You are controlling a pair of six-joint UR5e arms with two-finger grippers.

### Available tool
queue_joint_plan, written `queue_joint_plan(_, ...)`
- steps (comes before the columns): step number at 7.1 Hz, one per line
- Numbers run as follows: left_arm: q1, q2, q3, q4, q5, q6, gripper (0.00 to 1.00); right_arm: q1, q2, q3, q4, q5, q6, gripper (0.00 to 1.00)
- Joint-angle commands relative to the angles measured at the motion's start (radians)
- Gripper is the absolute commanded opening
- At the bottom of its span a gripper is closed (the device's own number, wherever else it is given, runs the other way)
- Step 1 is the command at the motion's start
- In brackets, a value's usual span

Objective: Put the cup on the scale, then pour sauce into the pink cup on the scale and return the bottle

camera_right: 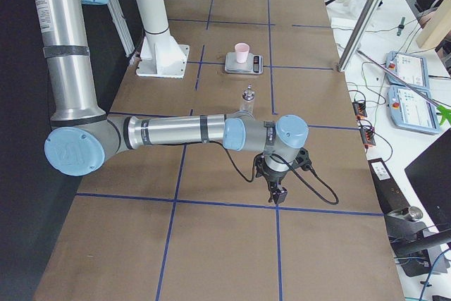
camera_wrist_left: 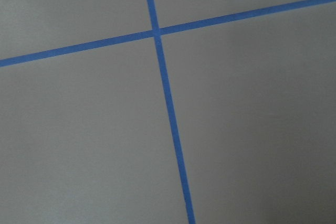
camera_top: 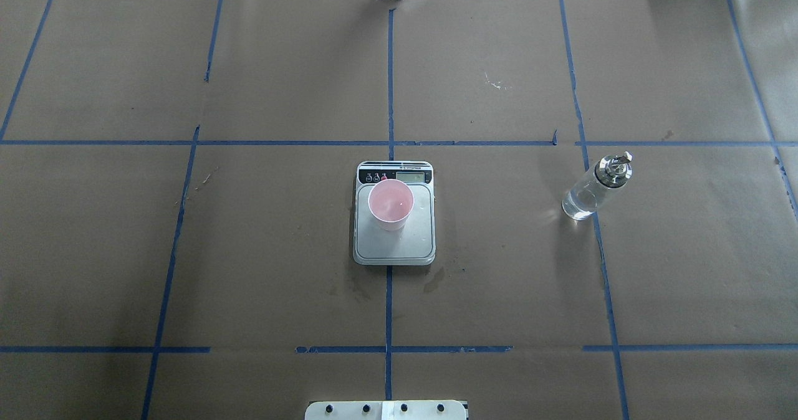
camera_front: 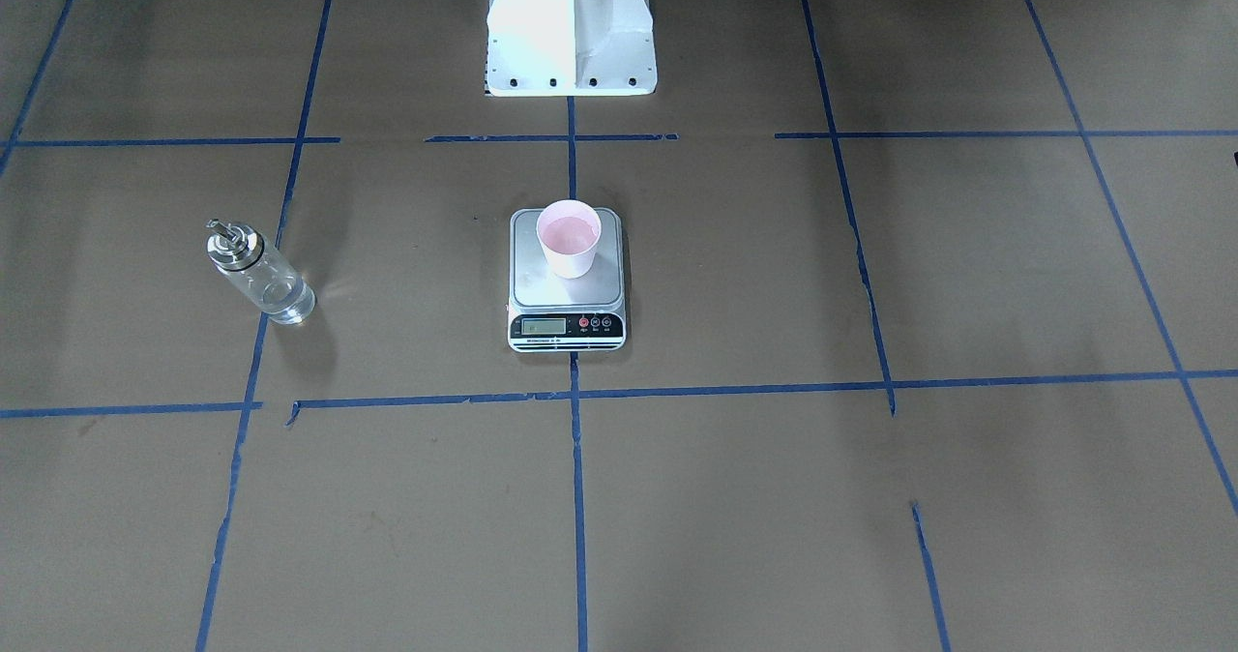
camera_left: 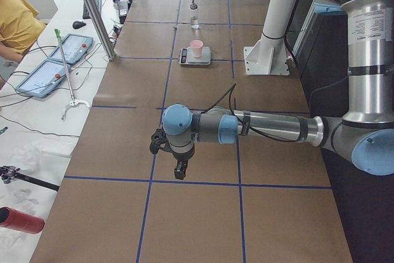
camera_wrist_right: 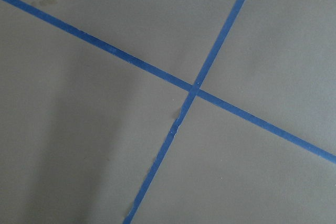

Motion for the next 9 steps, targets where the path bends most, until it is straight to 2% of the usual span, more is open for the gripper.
queue_joint_plan(1, -0.001, 0.002, 0.002, -0.005, 0.010, 0.000, 1.00, 0.000, 0.000, 0.000, 0.014, 0.004, -0.001, 1.00)
queue_joint_plan(4, 0.001, -0.049, 0.003, -0.001, 0.024, -0.002, 1.00, 0.000, 0.000, 0.005, 0.014, 0.007, 0.002, 1.00)
queue_joint_plan(9, -0.002, -0.024, 0.043, -0.009, 0.011, 0.009, 1.00, 0.000, 0.010, 0.002, 0.014, 0.038, 0.008, 1.00)
